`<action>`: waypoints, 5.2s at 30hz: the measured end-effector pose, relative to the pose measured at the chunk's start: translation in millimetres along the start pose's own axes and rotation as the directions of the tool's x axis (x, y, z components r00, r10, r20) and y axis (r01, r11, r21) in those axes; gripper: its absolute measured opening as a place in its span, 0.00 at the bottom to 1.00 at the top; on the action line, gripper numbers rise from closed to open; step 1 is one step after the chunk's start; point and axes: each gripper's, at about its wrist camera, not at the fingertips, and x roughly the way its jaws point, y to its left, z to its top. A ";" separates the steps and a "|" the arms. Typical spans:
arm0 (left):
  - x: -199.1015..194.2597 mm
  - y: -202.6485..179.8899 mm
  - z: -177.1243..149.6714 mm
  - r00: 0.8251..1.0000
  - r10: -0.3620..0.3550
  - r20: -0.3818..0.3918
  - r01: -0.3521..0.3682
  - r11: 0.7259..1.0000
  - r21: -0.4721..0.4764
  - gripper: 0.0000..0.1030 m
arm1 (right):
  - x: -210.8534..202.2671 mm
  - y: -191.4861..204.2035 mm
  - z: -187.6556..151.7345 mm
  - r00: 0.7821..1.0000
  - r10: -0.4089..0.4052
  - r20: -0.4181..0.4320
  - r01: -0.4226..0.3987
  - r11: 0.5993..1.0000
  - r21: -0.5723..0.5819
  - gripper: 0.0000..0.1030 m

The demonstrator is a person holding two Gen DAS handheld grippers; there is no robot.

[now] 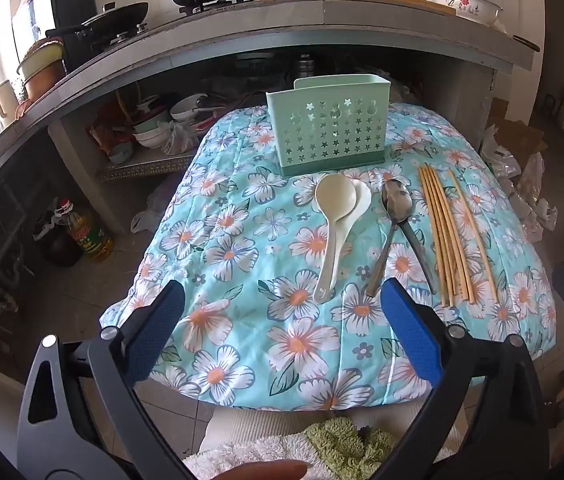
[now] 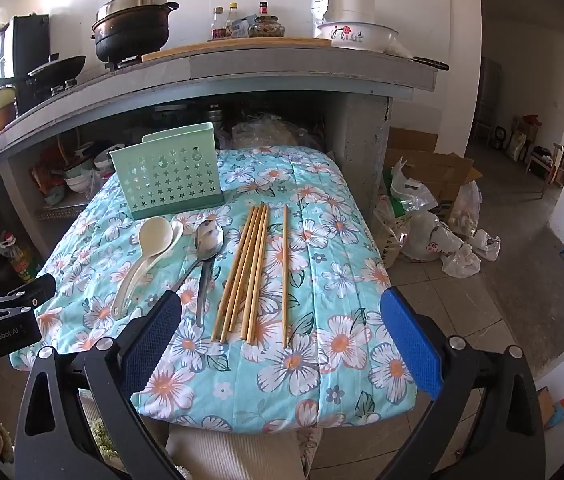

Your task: Organize utensils

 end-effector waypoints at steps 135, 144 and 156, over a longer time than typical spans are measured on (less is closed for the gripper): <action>90.1 85.0 64.5 0.889 -0.457 0.026 0.457 0.889 -0.029 0.92 | 59.6 53.1 48.9 0.977 0.209 0.031 -0.209 0.978 0.004 0.94; 178.5 23.6 102.2 0.853 -0.500 -0.151 0.515 0.854 0.074 0.65 | 135.6 28.2 54.8 0.906 0.411 -0.102 -0.371 0.887 0.276 0.62; 268.9 12.0 108.0 0.750 -0.576 -0.325 0.591 0.805 -0.063 0.28 | 186.0 21.7 37.4 0.837 0.513 -0.193 -0.408 0.818 0.405 0.59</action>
